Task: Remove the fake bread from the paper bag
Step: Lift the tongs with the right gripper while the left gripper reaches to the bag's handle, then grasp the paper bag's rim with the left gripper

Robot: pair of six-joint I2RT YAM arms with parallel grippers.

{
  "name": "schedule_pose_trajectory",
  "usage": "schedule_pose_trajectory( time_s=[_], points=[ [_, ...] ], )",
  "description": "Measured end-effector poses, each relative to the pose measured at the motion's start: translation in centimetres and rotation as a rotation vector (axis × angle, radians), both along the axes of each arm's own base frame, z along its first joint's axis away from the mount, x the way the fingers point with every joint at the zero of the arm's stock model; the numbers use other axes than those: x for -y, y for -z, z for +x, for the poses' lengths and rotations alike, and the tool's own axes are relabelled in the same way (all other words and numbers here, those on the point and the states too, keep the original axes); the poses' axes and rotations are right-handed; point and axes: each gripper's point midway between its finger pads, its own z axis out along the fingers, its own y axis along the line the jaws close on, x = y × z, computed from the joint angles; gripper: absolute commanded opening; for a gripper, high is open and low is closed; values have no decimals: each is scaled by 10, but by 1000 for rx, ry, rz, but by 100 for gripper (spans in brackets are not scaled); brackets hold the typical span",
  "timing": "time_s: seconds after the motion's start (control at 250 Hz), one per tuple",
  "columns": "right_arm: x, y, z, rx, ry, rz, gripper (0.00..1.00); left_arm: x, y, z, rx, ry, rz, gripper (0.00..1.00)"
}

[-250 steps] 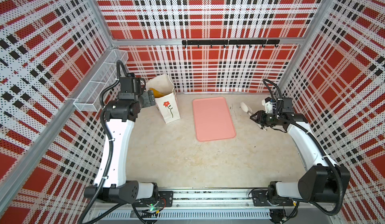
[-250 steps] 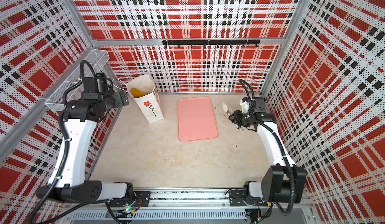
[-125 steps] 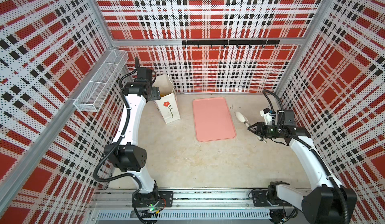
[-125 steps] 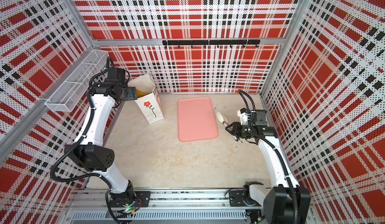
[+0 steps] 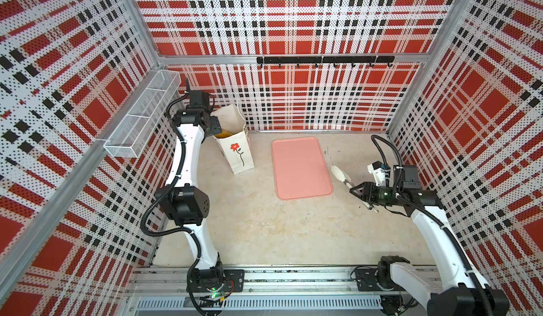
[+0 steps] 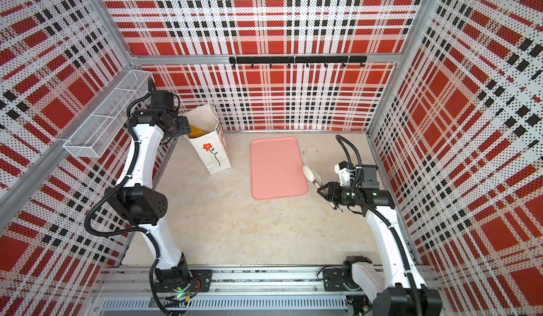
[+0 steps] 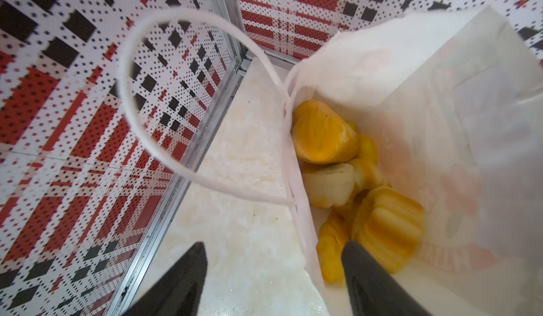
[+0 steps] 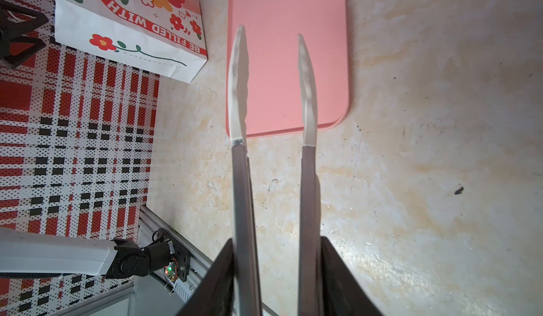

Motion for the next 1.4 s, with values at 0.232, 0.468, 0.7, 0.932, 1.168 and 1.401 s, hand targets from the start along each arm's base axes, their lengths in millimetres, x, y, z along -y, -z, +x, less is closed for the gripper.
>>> schedule_pose_trajectory(
  time_s=[0.232, 0.468, 0.7, 0.932, 1.168, 1.401],
  points=[
    [1, 5, -6, -17, 4, -13, 43, 8, 16, 13, 2, -5, -68, 48],
    [1, 7, -11, -28, 3, -24, 43, 13, 29, 26, 0, -1, -113, 34],
    [2, 6, -13, -29, 5, -29, 43, 14, 44, 30, -29, -2, -122, 27],
    [2, 7, -13, -30, 4, -34, 43, 10, 44, 30, -33, 4, -112, 5],
    [1, 8, -15, -29, 3, -33, 43, 2, 45, 28, -42, 11, -96, 0],
    [1, 11, -17, -37, 2, -33, 43, 0, 39, 30, -39, 41, -71, 0]
  ],
)
